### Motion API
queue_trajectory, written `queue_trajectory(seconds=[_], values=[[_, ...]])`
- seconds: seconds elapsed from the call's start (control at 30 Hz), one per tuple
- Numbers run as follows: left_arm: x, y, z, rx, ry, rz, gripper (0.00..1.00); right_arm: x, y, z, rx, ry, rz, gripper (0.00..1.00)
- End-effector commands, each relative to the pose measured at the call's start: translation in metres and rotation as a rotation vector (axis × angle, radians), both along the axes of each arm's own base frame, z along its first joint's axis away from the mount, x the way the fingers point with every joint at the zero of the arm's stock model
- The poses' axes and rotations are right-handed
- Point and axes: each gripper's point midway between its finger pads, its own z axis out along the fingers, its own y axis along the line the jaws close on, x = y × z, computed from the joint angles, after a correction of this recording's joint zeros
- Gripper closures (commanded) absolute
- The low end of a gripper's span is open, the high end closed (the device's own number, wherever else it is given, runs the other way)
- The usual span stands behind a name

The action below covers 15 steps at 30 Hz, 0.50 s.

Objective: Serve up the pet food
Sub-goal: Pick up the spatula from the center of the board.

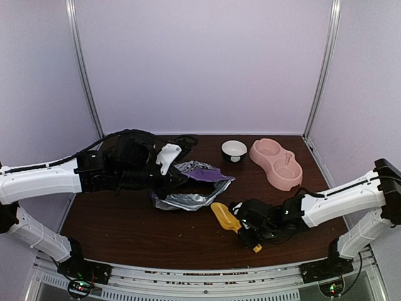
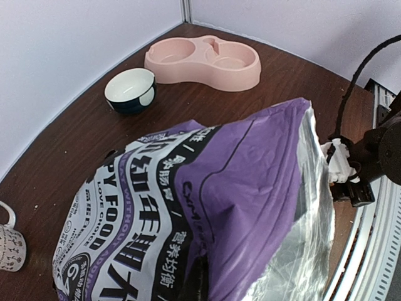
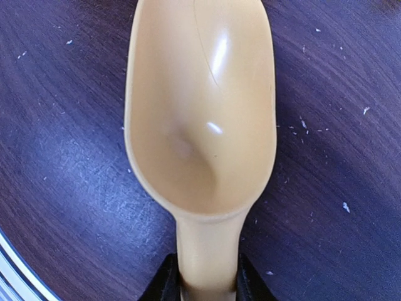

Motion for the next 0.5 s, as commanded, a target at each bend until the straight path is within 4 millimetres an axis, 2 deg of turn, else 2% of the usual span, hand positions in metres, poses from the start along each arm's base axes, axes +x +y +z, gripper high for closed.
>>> queue_trajectory(seconds=[0.0,0.2,0.47], values=[[0.011,0.006,0.0,0.03,-0.019,0.046,1.0,-0.001,0.003,0.009,0.017,-0.001,0.033,0.93],[0.011,0.003,-0.001,0.033,-0.011,0.041,1.0,-0.004,-0.012,0.02,0.068,0.002,-0.036,0.97],[0.019,0.011,0.008,0.021,-0.029,0.09,1.0,-0.002,-0.032,0.052,0.123,-0.042,-0.113,1.0]])
